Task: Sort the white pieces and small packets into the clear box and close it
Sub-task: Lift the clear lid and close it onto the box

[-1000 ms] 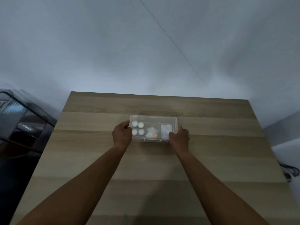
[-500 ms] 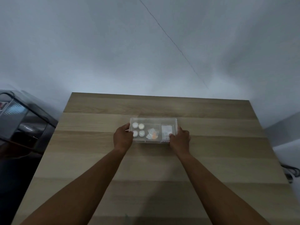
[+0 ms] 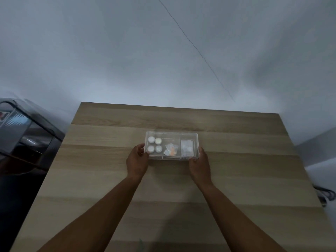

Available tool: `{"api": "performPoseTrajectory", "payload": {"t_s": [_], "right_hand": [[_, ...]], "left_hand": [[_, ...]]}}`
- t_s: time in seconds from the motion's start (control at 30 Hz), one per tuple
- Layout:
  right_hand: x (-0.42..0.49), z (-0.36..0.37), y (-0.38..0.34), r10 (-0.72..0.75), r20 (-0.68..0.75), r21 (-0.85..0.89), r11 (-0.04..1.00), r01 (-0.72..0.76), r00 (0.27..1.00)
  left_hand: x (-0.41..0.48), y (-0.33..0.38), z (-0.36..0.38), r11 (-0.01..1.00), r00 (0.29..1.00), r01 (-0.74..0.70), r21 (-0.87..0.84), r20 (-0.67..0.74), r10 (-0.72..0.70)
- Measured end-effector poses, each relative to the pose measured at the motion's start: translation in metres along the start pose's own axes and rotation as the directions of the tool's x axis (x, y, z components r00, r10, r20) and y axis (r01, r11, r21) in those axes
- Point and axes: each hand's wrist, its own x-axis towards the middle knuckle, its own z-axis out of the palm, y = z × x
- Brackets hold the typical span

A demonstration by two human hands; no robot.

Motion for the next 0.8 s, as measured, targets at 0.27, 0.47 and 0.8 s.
{"api": "performPoseTrajectory", "payload": {"t_s": [0.27,0.47,0.8], "right_hand": [[0.021,-0.008,-0.006,-0.016,0.093,-0.087,0.996,0.024,0.996],[0.034,-0.018,-0.013,-0.024,0.162,-0.153,0.987,0.049,0.986],[0.027,-0.03,-0.009,-0.019,0.288,-0.04,0.999,0.032,0.958]], "left_hand": [[0.013,0.012,-0.002,0.996,0.991,-0.07,0.048,0.119,0.063],[0.023,0.023,-0.004,0.98,0.967,-0.143,0.14,0.231,0.108],[0.023,0.021,-0.001,0.979,0.961,-0.091,0.184,0.273,0.038]]}}
